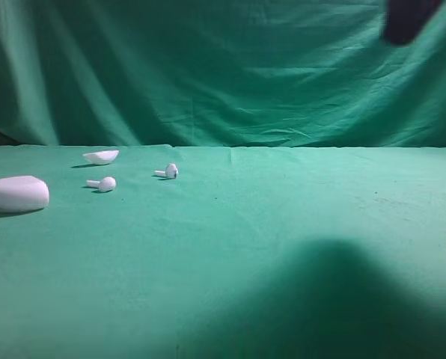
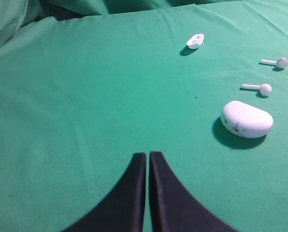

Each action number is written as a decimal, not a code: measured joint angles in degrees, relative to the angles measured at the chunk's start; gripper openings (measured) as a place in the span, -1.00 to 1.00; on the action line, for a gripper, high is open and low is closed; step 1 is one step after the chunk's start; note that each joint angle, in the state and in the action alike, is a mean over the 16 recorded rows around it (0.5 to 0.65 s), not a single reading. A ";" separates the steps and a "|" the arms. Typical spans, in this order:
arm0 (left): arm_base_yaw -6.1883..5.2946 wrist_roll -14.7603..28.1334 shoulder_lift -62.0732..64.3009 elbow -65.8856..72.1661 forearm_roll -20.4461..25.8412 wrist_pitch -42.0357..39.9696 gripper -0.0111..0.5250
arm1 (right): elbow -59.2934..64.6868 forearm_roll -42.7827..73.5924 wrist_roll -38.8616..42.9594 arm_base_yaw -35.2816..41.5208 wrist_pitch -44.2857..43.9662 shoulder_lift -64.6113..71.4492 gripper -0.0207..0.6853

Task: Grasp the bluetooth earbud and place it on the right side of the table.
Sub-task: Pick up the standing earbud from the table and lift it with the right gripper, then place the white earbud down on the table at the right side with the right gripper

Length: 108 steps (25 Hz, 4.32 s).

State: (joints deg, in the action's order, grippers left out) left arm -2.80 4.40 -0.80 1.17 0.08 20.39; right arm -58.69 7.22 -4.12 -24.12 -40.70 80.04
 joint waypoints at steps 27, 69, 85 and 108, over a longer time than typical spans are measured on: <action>0.00 0.00 0.00 0.00 -0.01 0.00 -0.96 | -64.97 -8.32 -6.96 -14.43 -27.17 55.59 0.19; 0.00 0.00 0.00 0.00 0.01 0.00 -0.96 | -70.33 -9.94 -3.65 -12.37 -28.14 55.46 -0.68; 0.00 0.00 0.00 0.00 0.00 0.00 -0.96 | -46.13 -3.46 1.69 1.70 -28.58 22.94 -0.68; 0.00 0.00 0.00 0.00 0.01 0.00 -0.96 | 5.09 -4.54 4.65 14.19 6.82 17.28 -0.68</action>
State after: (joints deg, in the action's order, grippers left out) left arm -2.80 4.40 -0.80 1.17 0.08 20.39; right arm -53.61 2.68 0.53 -9.93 -33.88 97.32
